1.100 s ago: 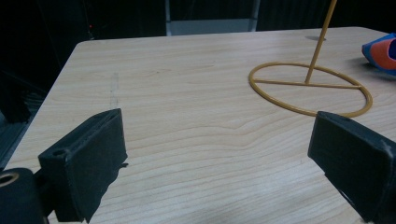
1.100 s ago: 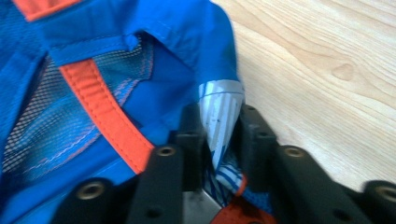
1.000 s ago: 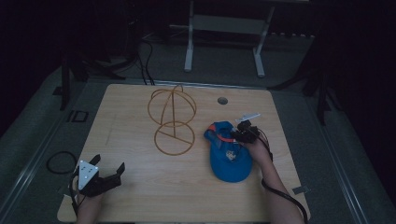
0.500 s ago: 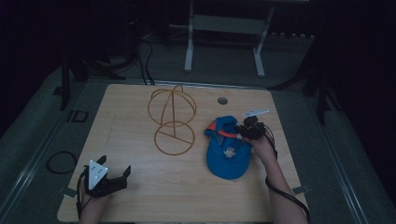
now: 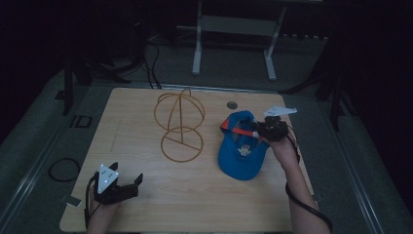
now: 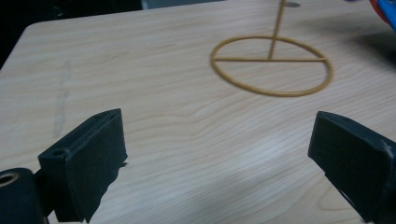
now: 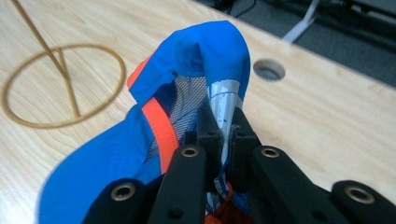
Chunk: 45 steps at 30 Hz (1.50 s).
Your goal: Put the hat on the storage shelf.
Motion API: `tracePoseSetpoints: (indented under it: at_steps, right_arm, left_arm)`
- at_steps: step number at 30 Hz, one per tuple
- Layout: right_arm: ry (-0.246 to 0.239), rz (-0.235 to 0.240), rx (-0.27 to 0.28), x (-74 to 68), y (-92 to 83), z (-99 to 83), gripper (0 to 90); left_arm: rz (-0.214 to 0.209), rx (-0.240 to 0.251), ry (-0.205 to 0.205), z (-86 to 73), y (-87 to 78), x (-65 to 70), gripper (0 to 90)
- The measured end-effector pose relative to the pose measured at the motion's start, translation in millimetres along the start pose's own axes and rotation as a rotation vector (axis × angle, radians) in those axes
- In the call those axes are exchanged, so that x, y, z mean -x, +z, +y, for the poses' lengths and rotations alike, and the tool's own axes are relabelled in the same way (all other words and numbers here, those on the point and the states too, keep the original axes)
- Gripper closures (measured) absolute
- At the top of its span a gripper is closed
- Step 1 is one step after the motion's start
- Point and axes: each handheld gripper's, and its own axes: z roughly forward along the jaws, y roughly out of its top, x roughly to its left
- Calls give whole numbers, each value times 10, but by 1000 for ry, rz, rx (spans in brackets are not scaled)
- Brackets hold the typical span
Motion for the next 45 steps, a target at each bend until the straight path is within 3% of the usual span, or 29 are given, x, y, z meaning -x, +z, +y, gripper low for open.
tracePoseSetpoints:
  at_steps: [6, 7, 10, 11, 12, 19, 22, 23, 24, 29, 33, 41, 45]
  right_arm:
    - [-39, 7, 76, -83, -316, 218, 871]
    - [-45, 10, 89, -96, -361, 242, 871]
    - [-55, 14, 109, -125, -447, 288, 871]
    - [-71, 16, 128, -152, -531, 331, 871]
    - [-71, 16, 128, -152, -531, 331, 871]
    - [-107, 17, 190, -238, -795, 441, 870]
    - [-107, 20, 193, -249, -835, 448, 871]
    - [-107, 20, 193, -249, -835, 448, 871]
    - [-114, 34, 194, -285, -875, 441, 870]
    - [-135, 51, 190, -371, -906, 427, 870]
    - [-149, 92, 201, -478, -949, 431, 870]
    - [-172, 113, 207, -590, -980, 433, 870]
    - [-177, 139, 207, -648, -993, 419, 871]
  left_arm:
    - [-104, -54, 22, 271, -33, 169, 46]
    - [-104, -54, 22, 271, -33, 169, 46]
    - [-151, -36, 13, 413, -62, 208, 46]
    - [-171, -38, 36, 532, -78, 235, 46]
    - [-171, -38, 36, 532, -78, 235, 46]
    - [-244, 12, 90, 1028, -166, 355, 52]
    - [-272, 15, 122, 1233, -158, 446, 60]
    - [-272, 15, 122, 1233, -158, 446, 60]
    - [-289, 14, 147, 1346, -130, 520, 60]
    - [-353, -23, 214, 1573, -62, 742, 60]
    - [-407, -39, 277, 1771, -41, 944, 113]
    - [-445, -22, 315, 2033, 29, 1155, 128]
    - [-470, -17, 345, 2235, 127, 1325, 128]
